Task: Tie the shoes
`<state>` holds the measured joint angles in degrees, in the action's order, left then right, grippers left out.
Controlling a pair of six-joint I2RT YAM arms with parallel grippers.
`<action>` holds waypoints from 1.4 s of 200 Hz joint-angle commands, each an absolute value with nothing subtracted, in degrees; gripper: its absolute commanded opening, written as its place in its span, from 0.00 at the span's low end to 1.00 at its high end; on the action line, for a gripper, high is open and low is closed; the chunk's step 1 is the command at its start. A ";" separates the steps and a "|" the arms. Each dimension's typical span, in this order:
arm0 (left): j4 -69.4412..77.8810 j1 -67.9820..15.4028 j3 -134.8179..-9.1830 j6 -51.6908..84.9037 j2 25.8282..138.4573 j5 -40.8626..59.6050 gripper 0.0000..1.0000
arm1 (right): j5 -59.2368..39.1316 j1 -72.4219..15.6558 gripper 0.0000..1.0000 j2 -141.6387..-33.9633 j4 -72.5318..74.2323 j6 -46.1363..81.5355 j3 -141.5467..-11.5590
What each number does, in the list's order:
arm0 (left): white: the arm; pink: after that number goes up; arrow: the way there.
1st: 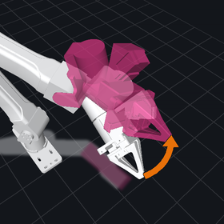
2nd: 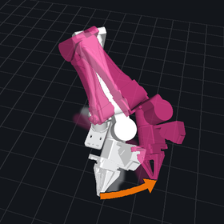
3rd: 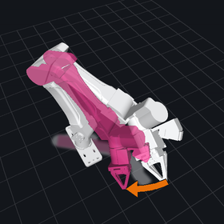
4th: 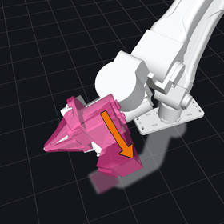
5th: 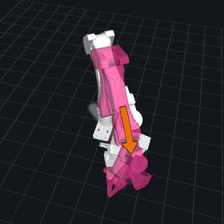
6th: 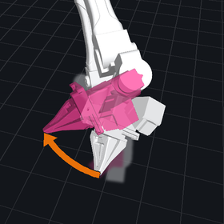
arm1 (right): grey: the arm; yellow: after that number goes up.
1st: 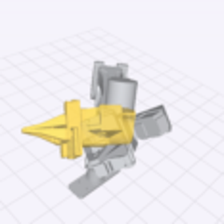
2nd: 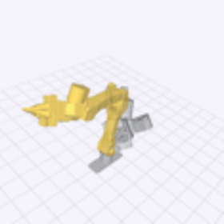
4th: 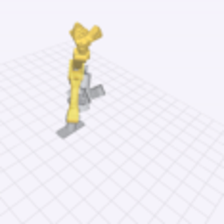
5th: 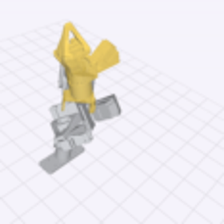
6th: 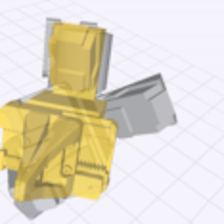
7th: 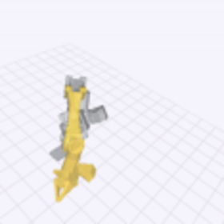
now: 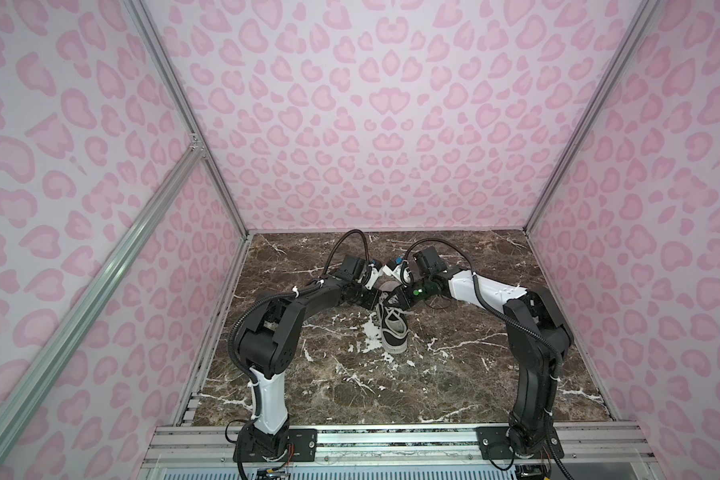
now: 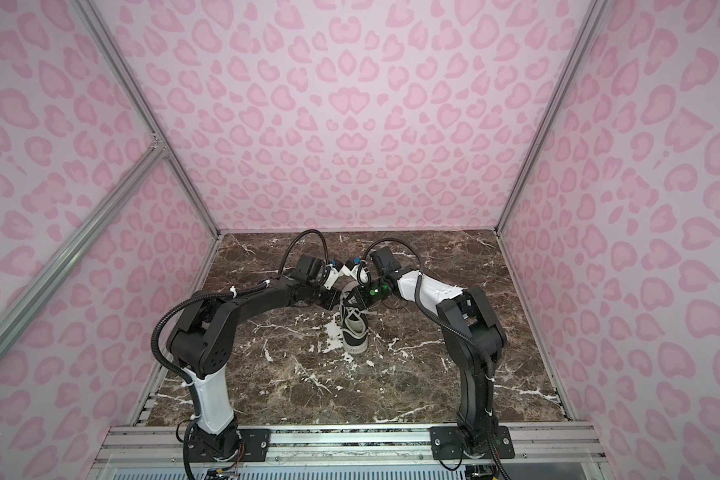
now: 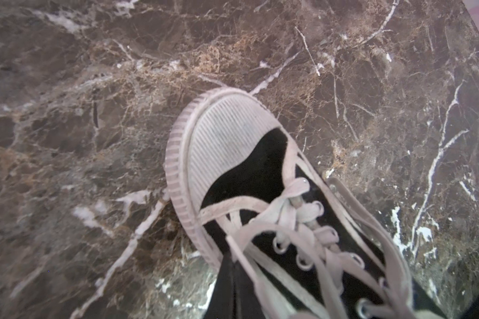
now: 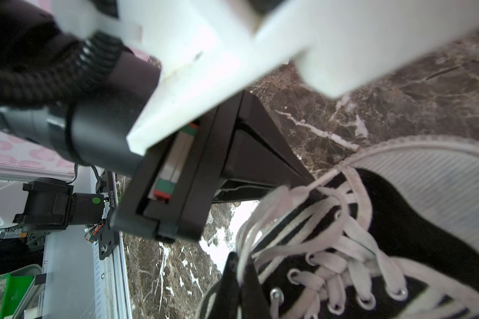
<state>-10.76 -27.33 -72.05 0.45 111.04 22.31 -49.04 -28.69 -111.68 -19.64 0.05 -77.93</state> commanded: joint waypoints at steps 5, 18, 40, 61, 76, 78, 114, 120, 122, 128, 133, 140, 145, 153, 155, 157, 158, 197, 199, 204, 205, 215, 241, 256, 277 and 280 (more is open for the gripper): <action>-11.57 -27.16 -74.82 -0.61 112.03 23.86 0.03 | -49.53 -29.28 0.00 -112.32 -22.30 -2.52 -78.74; -11.65 -27.18 -76.28 -0.48 112.72 24.61 0.04 | -49.23 -29.65 0.00 -112.58 -22.96 -2.96 -79.07; -11.94 -27.17 -78.62 -0.21 113.92 25.35 0.04 | -47.92 -30.36 0.00 -112.85 -23.68 -3.58 -79.31; -11.52 -27.12 -79.40 0.30 114.48 26.43 0.04 | -47.52 -30.81 0.00 -112.56 -22.33 -2.64 -78.40; -11.31 -27.13 -79.97 0.44 114.84 26.88 0.03 | -47.69 -30.86 0.00 -111.70 -19.28 -1.13 -76.50; -11.27 -27.15 -80.02 0.44 114.86 26.94 0.04 | -47.69 -30.92 0.00 -111.53 -18.88 -1.01 -76.32; -11.62 -26.80 -81.99 0.64 116.51 29.32 0.04 | -47.31 -31.34 0.02 -109.42 -14.24 -0.44 -72.77; -11.70 -26.85 -82.32 0.56 116.78 29.75 0.04 | -47.07 -31.30 0.04 -109.42 -14.41 -0.57 -72.74; -11.71 -26.84 -82.39 0.54 116.78 29.87 0.03 | -47.03 -31.36 0.03 -109.42 -14.43 -0.65 -72.70; -11.70 -26.85 -82.44 0.59 116.96 30.13 0.04 | -46.94 -31.37 0.04 -109.47 -14.42 -0.70 -72.60; -11.62 -26.81 -82.44 0.53 116.98 30.38 0.03 | -46.77 -31.39 0.04 -109.51 -14.52 -0.85 -72.60; -11.43 -26.84 -82.36 0.61 116.98 30.73 0.04 | -46.20 -31.51 0.05 -109.43 -14.76 -1.09 -72.70; -11.49 -26.81 -82.35 0.53 117.03 30.93 0.03 | -46.04 -31.65 0.08 -109.34 -14.77 -1.27 -72.69; -11.54 -26.81 -82.44 0.49 117.07 31.12 0.04 | -46.00 -31.82 0.14 -109.25 -14.89 -1.45 -72.76; -11.59 -26.81 -82.44 0.45 117.07 31.18 0.04 | -46.00 -31.82 0.16 -109.25 -14.93 -1.48 -72.81; -11.55 -26.81 -82.38 0.44 117.07 31.24 0.04 | -46.00 -31.82 0.18 -109.27 -14.98 -1.45 -72.87; -11.58 -26.81 -82.36 0.44 117.03 31.22 0.04 | -46.03 -31.82 0.20 -109.22 -15.01 -1.45 -72.87; -11.20 -26.82 -81.74 0.35 116.69 31.83 0.04 | -45.75 -30.99 0.50 -106.37 -13.26 0.70 -71.16; -11.30 -26.81 -81.80 0.29 116.71 31.82 0.04 | -45.71 -30.91 0.50 -106.18 -13.05 0.94 -71.01; -11.33 -26.81 -81.83 0.14 116.72 31.81 0.04 | -45.52 -30.61 0.51 -105.60 -12.76 1.33 -70.55; -11.33 -26.81 -81.83 0.11 116.72 31.81 0.04 | -45.52 -30.55 0.51 -105.49 -12.71 1.41 -70.47; -11.59 -26.87 -81.91 0.00 116.72 31.79 0.04 | -45.46 -30.04 0.53 -104.63 -12.48 1.90 -69.62; -12.53 -27.10 -82.44 -0.94 116.57 31.32 0.04 | -45.06 -28.92 0.56 -102.83 -12.42 2.55 -67.85; -12.96 -27.20 -82.68 -1.46 116.30 31.13 0.04 | -44.82 -28.20 0.57 -101.81 -12.28 2.95 -67.00; -14.07 -27.34 -83.30 -2.59 116.35 30.66 0.05 | -45.52 -27.11 0.58 -99.56 -9.76 4.12 -64.63; -14.18 -27.34 -83.36 -2.63 116.41 30.62 0.05 | -45.53 -27.01 0.58 -99.29 -9.46 4.21 -64.31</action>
